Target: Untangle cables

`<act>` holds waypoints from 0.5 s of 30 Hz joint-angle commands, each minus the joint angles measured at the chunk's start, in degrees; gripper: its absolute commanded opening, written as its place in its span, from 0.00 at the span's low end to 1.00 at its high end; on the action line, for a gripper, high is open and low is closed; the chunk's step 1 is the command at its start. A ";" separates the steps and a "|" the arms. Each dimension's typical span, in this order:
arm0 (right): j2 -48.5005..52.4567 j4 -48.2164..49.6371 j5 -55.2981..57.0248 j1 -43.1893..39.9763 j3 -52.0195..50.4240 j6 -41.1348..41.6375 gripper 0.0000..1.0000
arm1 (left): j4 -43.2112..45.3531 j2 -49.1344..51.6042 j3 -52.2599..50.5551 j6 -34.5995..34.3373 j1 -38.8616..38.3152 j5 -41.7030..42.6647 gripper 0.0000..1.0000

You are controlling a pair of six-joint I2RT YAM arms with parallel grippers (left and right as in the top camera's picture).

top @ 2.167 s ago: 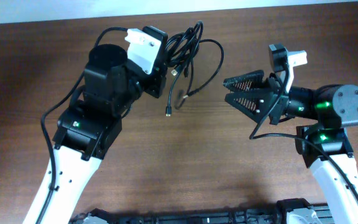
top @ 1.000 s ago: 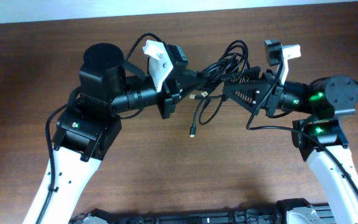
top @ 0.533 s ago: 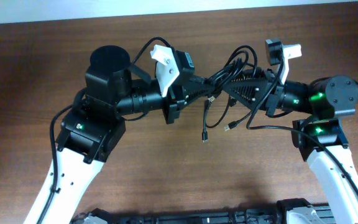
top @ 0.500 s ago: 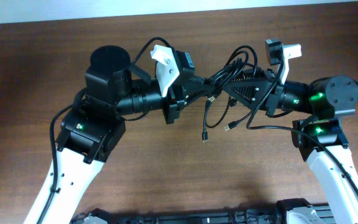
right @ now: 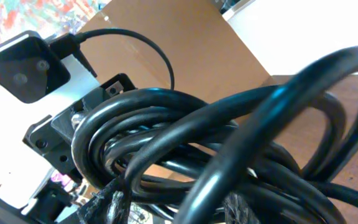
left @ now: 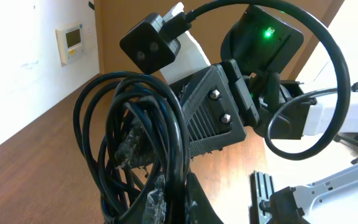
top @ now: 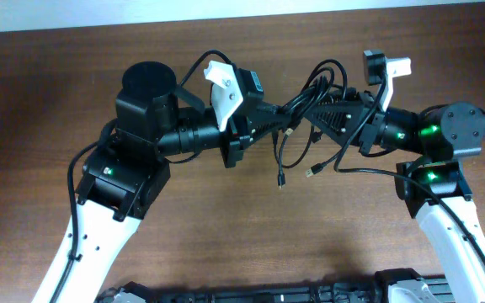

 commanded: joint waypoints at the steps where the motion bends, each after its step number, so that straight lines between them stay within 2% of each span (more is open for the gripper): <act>1: 0.15 0.22 2.93 -0.07 0.55 0.07 0.44 | 0.48 -1.05 0.59 0.72 -0.50 2.60 0.00; 7: 0.15 0.20 4.13 -0.07 0.55 0.09 0.44 | 1.40 -0.96 0.59 0.74 -2.91 2.27 0.00; 10: 0.15 0.20 4.09 -0.04 0.55 0.09 0.37 | 2.80 -0.79 0.59 0.74 -4.17 2.12 0.00; 15: 0.15 0.20 3.48 -0.07 0.52 0.07 0.04 | 2.97 -0.68 0.59 0.72 -4.31 -1.33 0.00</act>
